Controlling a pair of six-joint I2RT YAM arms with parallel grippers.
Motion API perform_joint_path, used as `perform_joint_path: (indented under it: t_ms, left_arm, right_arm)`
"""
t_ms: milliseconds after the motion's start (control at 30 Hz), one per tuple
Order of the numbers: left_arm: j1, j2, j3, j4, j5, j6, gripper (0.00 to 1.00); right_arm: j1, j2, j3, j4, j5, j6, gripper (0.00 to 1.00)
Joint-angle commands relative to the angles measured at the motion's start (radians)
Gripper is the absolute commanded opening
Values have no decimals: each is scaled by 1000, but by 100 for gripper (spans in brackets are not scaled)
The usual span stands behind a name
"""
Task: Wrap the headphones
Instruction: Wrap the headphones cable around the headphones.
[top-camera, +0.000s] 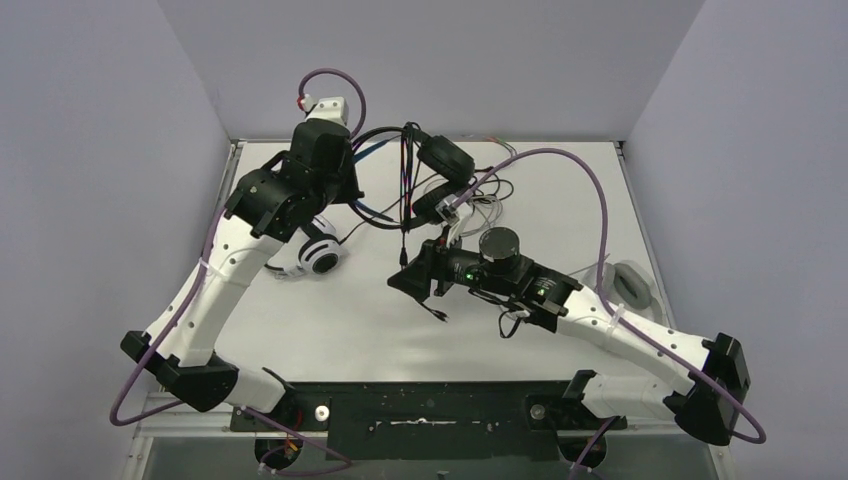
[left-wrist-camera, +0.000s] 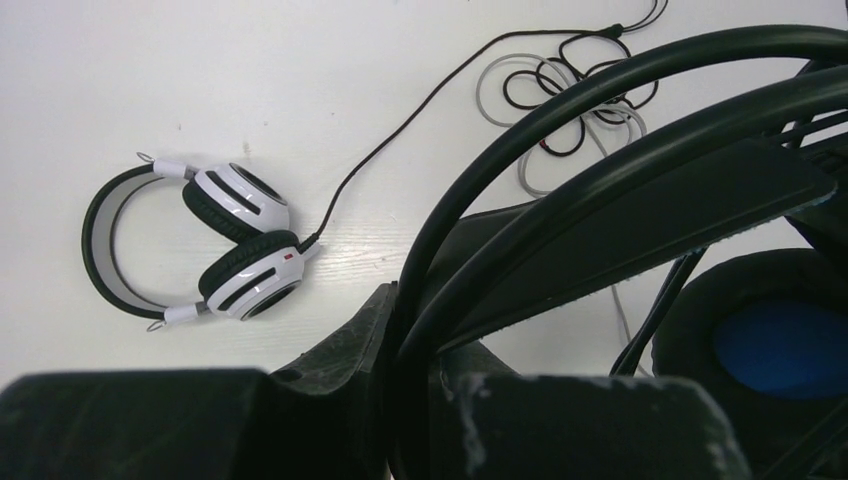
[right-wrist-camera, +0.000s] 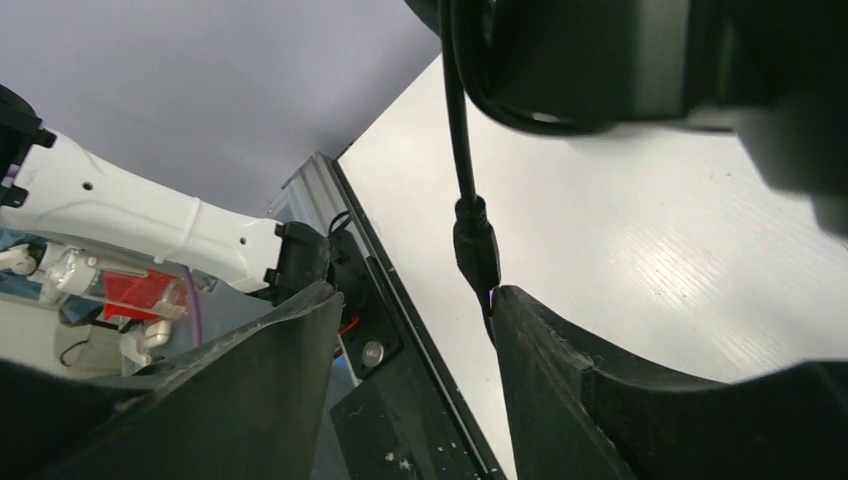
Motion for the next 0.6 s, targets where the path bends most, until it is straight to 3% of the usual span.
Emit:
perform_joint_path:
  t_ms: [0, 267, 400, 567]
  left_arm:
    - [1, -81, 93, 102, 61, -39, 0]
    - [17, -87, 80, 107, 59, -31, 0]
    - [37, -104, 42, 133, 66, -25, 0]
    - [71, -149, -43, 228, 119, -12, 0]
  right_arm:
    - [-2, -50, -63, -13, 68, -29, 61]
    - [-11, -197, -112, -296, 189, -117, 86]
    - [-82, -244, -131, -423, 218, -83, 88]
    - [-227, -265, -179, -430, 76, 86, 92]
